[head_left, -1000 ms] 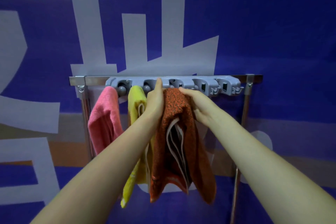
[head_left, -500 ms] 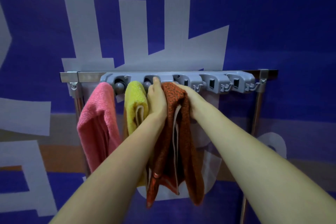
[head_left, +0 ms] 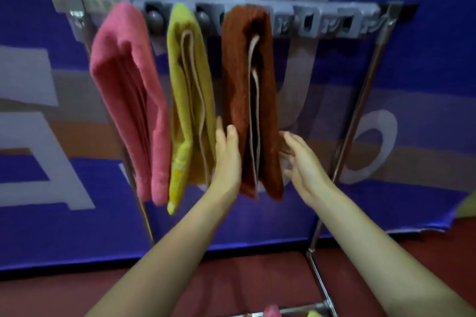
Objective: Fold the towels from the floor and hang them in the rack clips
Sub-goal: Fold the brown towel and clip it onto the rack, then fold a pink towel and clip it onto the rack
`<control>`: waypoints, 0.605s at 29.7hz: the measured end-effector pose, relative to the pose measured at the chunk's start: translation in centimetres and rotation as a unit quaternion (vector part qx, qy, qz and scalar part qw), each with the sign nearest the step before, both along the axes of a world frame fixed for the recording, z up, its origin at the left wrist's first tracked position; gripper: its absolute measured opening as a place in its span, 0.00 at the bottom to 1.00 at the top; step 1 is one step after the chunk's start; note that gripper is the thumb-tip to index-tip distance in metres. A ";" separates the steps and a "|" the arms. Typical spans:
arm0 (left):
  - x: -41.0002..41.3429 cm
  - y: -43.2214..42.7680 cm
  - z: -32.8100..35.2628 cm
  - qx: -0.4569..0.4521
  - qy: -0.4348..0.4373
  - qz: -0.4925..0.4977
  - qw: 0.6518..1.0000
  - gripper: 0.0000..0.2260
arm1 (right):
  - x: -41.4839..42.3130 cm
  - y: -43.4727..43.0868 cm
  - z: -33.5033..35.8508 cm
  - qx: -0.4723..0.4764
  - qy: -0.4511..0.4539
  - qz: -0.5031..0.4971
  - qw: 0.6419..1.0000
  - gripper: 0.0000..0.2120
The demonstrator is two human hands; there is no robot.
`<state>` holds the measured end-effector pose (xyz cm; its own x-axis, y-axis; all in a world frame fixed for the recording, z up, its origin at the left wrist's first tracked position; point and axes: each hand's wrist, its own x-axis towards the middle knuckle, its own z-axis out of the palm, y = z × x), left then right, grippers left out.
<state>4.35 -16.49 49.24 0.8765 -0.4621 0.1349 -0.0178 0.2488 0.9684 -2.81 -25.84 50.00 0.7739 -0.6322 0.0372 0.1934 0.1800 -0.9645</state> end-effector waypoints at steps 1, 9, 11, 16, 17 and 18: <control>-1.0 0.4 -0.7 0.037 -0.023 0.023 0.999 0.30 | -1.0 0.2 -1.7 -0.007 0.028 -0.004 1.000 0.07; -5.6 3.0 -14.0 0.121 -0.006 0.003 0.993 0.19 | -9.5 1.1 -15.7 0.012 0.175 -0.018 0.984 0.07; -7.6 3.3 -18.1 0.132 0.051 -0.025 0.990 0.16 | -11.5 1.4 -20.1 0.020 0.221 -0.016 0.975 0.06; -11.0 4.9 -28.5 0.205 0.189 -0.069 0.958 0.05 | -16.2 1.7 -31.6 0.045 0.361 -0.027 0.931 0.07; -11.2 5.0 -29.9 0.223 0.222 -0.080 0.946 0.07 | -16.8 1.5 -33.7 0.045 0.388 -0.033 0.920 0.07; -11.5 5.3 -31.7 0.244 0.256 -0.086 0.932 0.07 | -17.6 1.5 -36.0 0.047 0.421 -0.033 0.905 0.07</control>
<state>-7.13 -11.18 17.57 0.6756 -0.4990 -0.5428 0.4762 -0.2667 0.8379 -20.44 -24.38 13.98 0.4637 -0.6485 -0.6037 -0.5891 0.2833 -0.7568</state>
